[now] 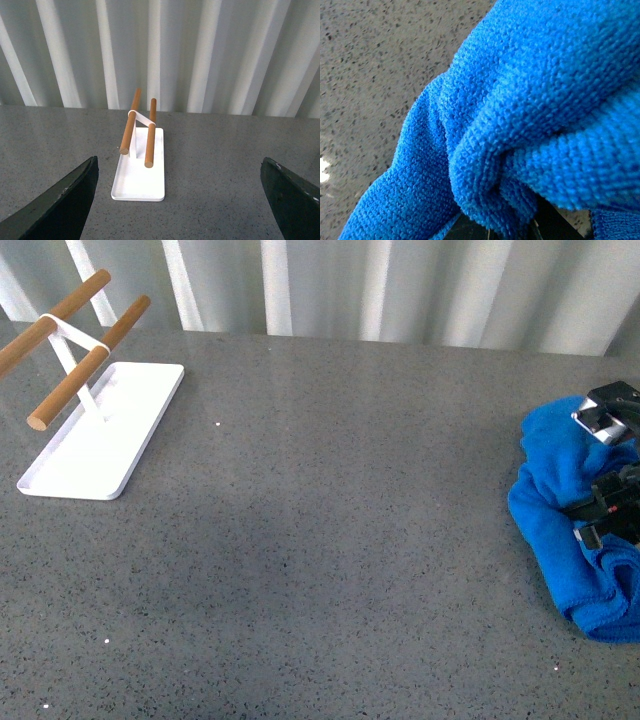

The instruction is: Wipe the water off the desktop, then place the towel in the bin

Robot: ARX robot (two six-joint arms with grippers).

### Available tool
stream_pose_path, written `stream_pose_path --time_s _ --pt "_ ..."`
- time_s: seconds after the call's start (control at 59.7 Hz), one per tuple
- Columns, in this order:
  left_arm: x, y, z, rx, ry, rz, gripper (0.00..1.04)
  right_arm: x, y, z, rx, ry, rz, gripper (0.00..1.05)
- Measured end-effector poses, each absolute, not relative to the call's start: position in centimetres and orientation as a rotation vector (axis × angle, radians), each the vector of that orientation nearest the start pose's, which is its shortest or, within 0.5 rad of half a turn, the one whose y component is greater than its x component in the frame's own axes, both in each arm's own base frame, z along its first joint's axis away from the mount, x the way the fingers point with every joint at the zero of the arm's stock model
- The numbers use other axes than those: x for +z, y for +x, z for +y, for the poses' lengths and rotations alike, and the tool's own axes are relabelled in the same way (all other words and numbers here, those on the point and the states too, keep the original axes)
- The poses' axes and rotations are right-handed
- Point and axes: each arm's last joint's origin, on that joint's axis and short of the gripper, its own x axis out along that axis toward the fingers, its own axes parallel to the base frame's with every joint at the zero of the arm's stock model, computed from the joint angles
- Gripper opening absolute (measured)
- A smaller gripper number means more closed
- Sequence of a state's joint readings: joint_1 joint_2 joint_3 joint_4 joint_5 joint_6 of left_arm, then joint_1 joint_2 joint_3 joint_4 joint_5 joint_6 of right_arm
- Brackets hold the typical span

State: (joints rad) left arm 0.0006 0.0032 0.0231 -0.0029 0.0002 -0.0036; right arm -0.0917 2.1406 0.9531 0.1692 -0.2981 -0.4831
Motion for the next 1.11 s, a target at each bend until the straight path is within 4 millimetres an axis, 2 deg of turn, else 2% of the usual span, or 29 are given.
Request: stream_pose_path --time_s 0.117,0.235,0.402,0.553,0.67,0.754,0.872,0.922,0.972,1.106 --pt "17.1 9.6 0.0 0.000 -0.004 -0.017 0.98 4.0 38.0 -2.3 0.394 -0.300 0.909 0.04" --pt "17.1 9.6 0.0 0.001 -0.004 -0.017 0.98 4.2 41.0 -1.7 0.367 -0.351 0.899 0.04" --pt "17.1 9.6 0.0 0.001 -0.004 -0.017 0.98 4.6 44.5 0.5 0.398 -0.386 0.865 0.04" --pt "17.1 9.6 0.0 0.000 -0.004 -0.017 0.98 4.8 46.9 4.0 0.467 -0.409 0.834 0.04" --pt "17.1 9.6 0.0 0.001 -0.004 -0.017 0.98 4.9 48.2 8.8 0.591 -0.394 0.785 0.04" --pt "17.1 9.6 0.0 0.001 -0.004 -0.017 0.98 4.8 47.7 11.5 0.676 -0.393 0.767 0.04" --pt "17.1 9.6 0.0 0.000 -0.004 -0.017 0.98 4.3 46.2 13.1 0.749 -0.421 0.749 0.04" --pt "17.1 9.6 0.0 0.001 -0.004 -0.017 0.98 4.3 45.4 13.3 0.775 -0.435 0.741 0.04" --pt "17.1 9.6 0.0 0.001 -0.004 -0.017 0.98 4.3 43.6 13.2 0.838 -0.460 0.732 0.04" --pt "17.1 9.6 0.0 0.000 -0.004 -0.017 0.98 4.5 39.2 11.5 0.926 -0.498 0.754 0.04"
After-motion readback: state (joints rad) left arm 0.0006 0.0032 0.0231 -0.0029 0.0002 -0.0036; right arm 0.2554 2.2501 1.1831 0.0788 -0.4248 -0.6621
